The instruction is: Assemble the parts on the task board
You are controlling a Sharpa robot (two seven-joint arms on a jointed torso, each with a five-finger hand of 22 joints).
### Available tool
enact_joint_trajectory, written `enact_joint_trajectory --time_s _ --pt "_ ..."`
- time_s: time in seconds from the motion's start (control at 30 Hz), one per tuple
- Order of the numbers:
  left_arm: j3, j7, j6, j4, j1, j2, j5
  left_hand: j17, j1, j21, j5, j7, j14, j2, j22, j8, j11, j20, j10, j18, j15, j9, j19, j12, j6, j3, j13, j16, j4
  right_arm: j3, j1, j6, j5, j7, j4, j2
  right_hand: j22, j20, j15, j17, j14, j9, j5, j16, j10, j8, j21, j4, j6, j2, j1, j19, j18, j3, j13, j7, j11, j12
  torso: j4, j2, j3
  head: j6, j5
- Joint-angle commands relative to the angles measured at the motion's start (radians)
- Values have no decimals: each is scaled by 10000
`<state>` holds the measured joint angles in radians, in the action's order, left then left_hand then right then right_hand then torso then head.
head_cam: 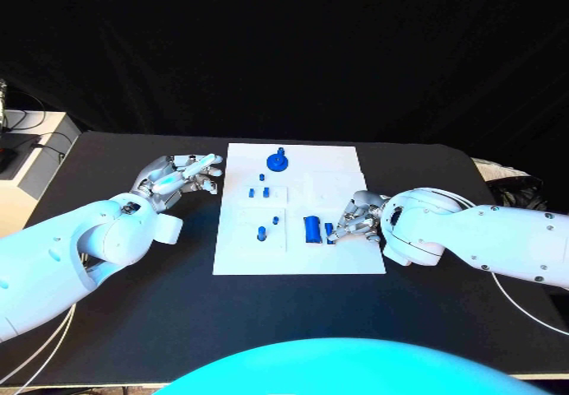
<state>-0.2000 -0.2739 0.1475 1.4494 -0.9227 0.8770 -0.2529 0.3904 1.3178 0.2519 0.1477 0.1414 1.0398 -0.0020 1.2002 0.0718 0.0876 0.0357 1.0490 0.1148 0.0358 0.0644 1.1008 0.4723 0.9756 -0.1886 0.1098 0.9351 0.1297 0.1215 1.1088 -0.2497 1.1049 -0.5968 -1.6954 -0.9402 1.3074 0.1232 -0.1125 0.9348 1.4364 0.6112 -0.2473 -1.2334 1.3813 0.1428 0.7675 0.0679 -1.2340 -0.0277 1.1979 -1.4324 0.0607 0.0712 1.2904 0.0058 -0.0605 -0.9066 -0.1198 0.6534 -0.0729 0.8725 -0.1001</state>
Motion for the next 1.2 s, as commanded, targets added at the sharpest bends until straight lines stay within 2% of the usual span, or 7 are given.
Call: enact_joint_trajectory --time_s 0.03,0.2,0.3,0.47,0.87,1.07,1.2 --pt "-9 -64 -132 17 11 -25 -17 -5 20 -35 0 22 -26 75 9 1 -11 4 -42 -154 -6 9 47 26 3 -29 -1 63 -18 10 -21 -32 106 98 -10 -26 931 81 -70 -13 13 -21 61 54 -4 33 -13 61 -13 6 82 0 -145 28 1 -70 -67 -28 2 0 -4 2 -10" --pt "-9 -71 -136 18 17 -28 -18 -5 20 -35 0 22 -26 75 9 1 -11 4 -42 -154 -6 9 47 26 3 -29 -1 63 -18 9 -25 -622 -208 488 -122 -87 920 60 -30 -27 16 -86 -120 61 -32 -44 -71 -248 70 169 -238 8 -136 208 -1 8 -16 -13 -3 -9 -3 -6 -9" --pt "-9 -73 -137 16 22 -28 -18 -9 26 -50 1 21 -33 70 16 -2 -10 7 -51 -153 -4 8 45 24 -4 -38 -4 60 -30 7 -22 -923 -317 646 -261 -158 939 78 -71 -5 27 222 -437 30 31 203 17 -473 23 197 -388 -27 -135 248 53 -80 -72 -158 -6 -12 -9 -17 -4" --pt "-9 -78 -137 13 26 -31 -18 -9 26 -50 1 21 -33 70 16 -2 -10 7 -51 -153 -4 8 45 24 -4 -38 -4 60 -30 -18 14 -1144 -344 785 -521 -241 953 94 -85 7 29 415 -419 7 70 329 94 -518 77 199 -325 -44 -147 224 97 -108 -91 -258 -8 -8 -20 -39 -15" --pt "-9 -81 -132 28 28 -29 -18 -9 26 -50 1 21 -33 70 16 -2 -10 7 -51 -153 -4 8 45 24 -4 -38 -4 60 -30 -40 40 -1094 -72 782 -636 -91 959 106 -96 12 25 465 -286 -11 104 363 138 -470 64 238 -255 -51 -155 203 122 -124 -104 -313 5 -4 -18 -53 -24" --pt "-9 -79 -129 34 28 -40 -18 -9 26 -50 1 21 -33 70 16 -2 -10 7 -51 -153 -4 8 45 24 -4 -38 -4 60 -30 -21 8 -796 115 511 -500 144 949 117 -111 -15 17 457 211 5 136 360 102 -289 39 160 -31 -38 -159 -8 161 -149 -122 -380 -24 0 -16 -35 -46" --pt "-9 -79 -122 31 28 -38 -18 -9 26 -50 1 21 -33 70 16 -2 -10 7 -51 -153 -4 8 45 24 -4 -38 -4 60 -30 -10 -33 -758 304 301 -439 286 952 124 -114 -22 22 440 251 7 139 354 112 -241 21 226 -69 -41 -166 -205 171 -152 -124 -382 -8 8 -3 -31 -28"
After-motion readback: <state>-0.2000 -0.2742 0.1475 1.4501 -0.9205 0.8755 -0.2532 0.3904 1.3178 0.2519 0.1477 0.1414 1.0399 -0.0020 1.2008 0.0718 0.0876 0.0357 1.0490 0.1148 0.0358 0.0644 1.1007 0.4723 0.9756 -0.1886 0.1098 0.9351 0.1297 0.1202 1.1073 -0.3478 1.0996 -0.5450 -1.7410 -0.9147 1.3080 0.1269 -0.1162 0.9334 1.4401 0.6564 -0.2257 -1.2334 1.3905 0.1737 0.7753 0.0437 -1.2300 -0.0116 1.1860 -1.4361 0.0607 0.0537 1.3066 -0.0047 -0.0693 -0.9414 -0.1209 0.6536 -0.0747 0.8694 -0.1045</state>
